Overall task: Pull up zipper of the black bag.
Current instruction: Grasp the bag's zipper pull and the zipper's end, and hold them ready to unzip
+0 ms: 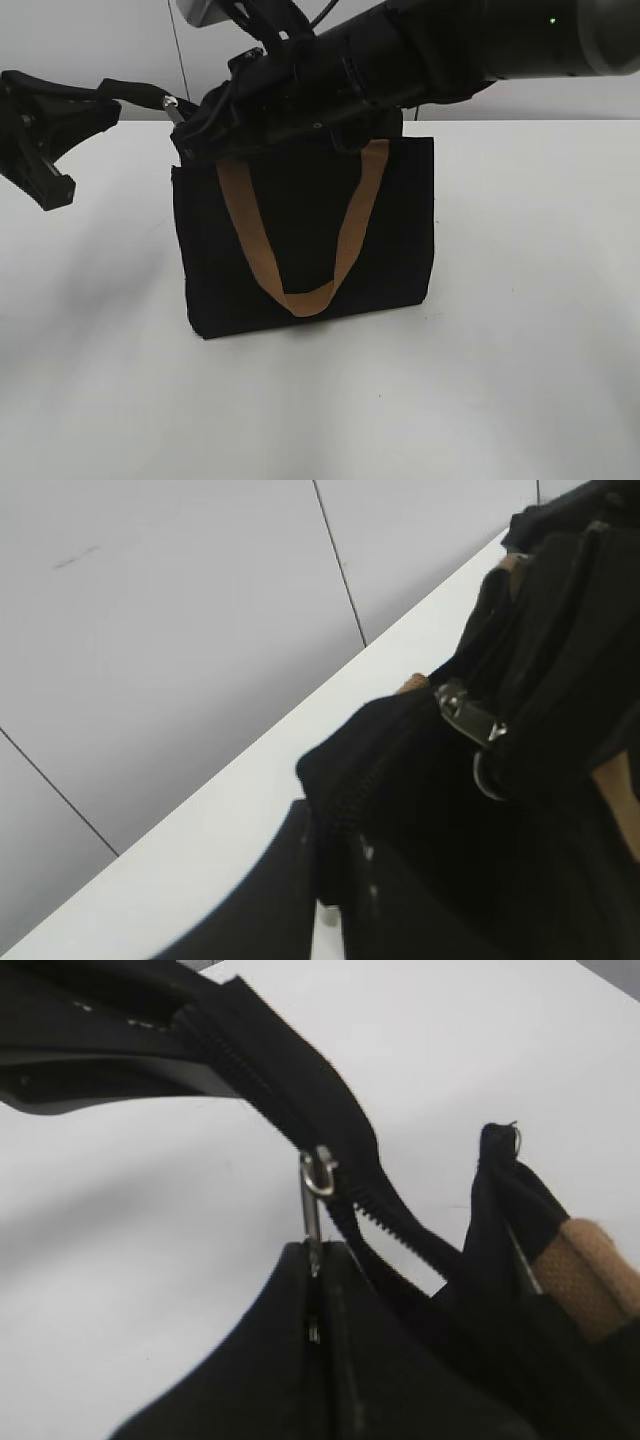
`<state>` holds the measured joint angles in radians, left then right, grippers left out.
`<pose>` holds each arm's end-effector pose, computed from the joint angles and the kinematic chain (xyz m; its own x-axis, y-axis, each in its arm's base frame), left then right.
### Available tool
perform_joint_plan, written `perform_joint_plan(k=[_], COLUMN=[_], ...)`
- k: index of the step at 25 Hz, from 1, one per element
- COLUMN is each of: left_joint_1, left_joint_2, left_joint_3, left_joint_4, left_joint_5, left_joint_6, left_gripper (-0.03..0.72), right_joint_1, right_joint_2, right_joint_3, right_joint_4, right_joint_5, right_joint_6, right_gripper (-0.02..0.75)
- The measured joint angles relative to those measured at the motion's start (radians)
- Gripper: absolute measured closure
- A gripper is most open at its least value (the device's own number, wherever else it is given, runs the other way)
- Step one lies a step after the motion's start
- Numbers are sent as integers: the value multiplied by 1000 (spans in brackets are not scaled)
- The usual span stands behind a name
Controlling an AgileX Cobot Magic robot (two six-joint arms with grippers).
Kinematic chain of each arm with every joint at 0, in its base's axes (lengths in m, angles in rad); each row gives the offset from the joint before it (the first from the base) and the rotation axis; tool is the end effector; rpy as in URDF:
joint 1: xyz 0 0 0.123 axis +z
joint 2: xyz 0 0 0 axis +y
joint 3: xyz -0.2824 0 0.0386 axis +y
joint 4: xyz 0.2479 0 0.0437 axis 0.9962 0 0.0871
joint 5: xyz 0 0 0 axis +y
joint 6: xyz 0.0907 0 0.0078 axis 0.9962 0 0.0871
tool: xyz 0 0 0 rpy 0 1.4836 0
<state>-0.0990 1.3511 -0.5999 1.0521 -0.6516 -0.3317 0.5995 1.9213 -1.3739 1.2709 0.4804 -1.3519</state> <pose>0.2550 -0.0734 0.2466 0.0959 0.4843 -0.8696 0.6482 0.6326 0.4239 0.3359 0.2784 0.2363 -0.3781 -0.3849 -0.8419 -0.8542 0.4956 0.1571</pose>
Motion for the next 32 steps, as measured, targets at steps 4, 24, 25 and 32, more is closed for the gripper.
perform_joint_plan(k=[4, 24, 25, 32], left_joint_1=[0, -8, -8, -8], left_joint_2=[0, 0, 0, -2], left_joint_3=[0, 0, 0, 0], left_joint_4=[0, -23, -23, -29], left_joint_5=[0, -14, -16, -41], left_joint_6=[0, 0, 0, 0], left_gripper=[664, 664, 664, 664], right_joint_1=[-1, -1, -1, -1], right_joint_2=[-14, -68, -77, -105], right_joint_3=[1, 2, 2, 2], right_joint_4=[-8, -273, -279, -323], right_joint_5=[0, 118, 118, 117], right_joint_6=[2, 244, 247, 254], right_gripper=[738, 738, 738, 738])
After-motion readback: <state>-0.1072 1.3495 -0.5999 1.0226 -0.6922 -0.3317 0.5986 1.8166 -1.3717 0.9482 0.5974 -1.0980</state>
